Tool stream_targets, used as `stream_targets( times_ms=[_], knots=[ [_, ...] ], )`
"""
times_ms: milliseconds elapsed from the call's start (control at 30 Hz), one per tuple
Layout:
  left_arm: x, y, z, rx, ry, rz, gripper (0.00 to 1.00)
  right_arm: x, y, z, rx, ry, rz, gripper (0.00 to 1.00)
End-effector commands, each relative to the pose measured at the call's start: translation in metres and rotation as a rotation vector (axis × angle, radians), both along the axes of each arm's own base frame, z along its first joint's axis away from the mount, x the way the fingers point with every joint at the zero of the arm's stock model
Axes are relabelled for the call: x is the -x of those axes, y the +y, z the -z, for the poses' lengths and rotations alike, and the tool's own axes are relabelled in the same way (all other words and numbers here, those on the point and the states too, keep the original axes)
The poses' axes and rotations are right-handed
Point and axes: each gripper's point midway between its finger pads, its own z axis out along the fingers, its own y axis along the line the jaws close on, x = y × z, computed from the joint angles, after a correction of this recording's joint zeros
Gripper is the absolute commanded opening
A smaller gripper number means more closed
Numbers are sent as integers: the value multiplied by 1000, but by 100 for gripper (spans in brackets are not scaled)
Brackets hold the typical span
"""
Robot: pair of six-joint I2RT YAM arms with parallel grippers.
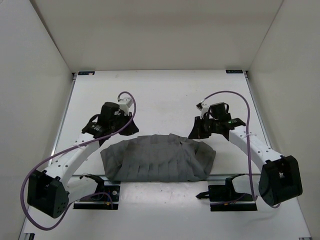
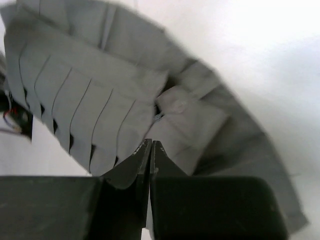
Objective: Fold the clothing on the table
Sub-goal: Fold the skirt
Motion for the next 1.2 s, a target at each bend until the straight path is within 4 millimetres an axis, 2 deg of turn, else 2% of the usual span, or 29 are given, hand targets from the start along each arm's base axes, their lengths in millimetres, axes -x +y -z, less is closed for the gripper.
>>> stream_targets(
  times_ms=[0,67,167,300,400,467,567,600,633,767,900,967,1000,1033,1067,1133,1167],
  knots=[
    [39,-24,29,56,167,125,0,19,23,6,-49,27,-87,0],
    [60,-26,49,57,266,145,0,33,29,22,-51,91,-118,0],
    [81,-25,68,49,361,156,0,42,34,39,-37,154,-151,0],
    [92,-16,90,16,426,133,0,49,28,64,23,211,-149,0],
    [90,-5,110,-51,492,87,0,47,25,78,60,283,-138,0],
    [81,-10,108,-59,507,96,0,35,25,78,81,275,-130,0],
    [77,-12,124,-136,568,110,0,22,24,82,132,269,-142,0],
    [73,-12,131,-156,584,108,0,19,22,89,151,283,-136,0],
    [66,-13,131,-160,577,108,0,12,23,85,151,268,-136,0],
    [50,-8,152,-199,614,59,0,-11,24,91,144,267,-102,0],
    [10,-5,155,-240,537,14,0,-40,20,93,155,236,-59,0],
    [-18,-6,151,-262,486,-5,0,-55,13,97,177,216,-26,0],
    [-27,1,158,-278,497,-27,0,-66,10,99,189,205,-11,0],
    [-38,-3,161,-284,496,-22,0,-70,5,104,192,222,8,0],
    [-56,-2,155,-274,472,-35,0,-83,0,101,192,197,30,0],
    [-76,-2,163,-278,477,-44,0,-102,-10,102,199,185,69,0],
    [-92,-7,155,-257,448,-47,0,-115,-14,94,186,166,91,0]
  ],
)
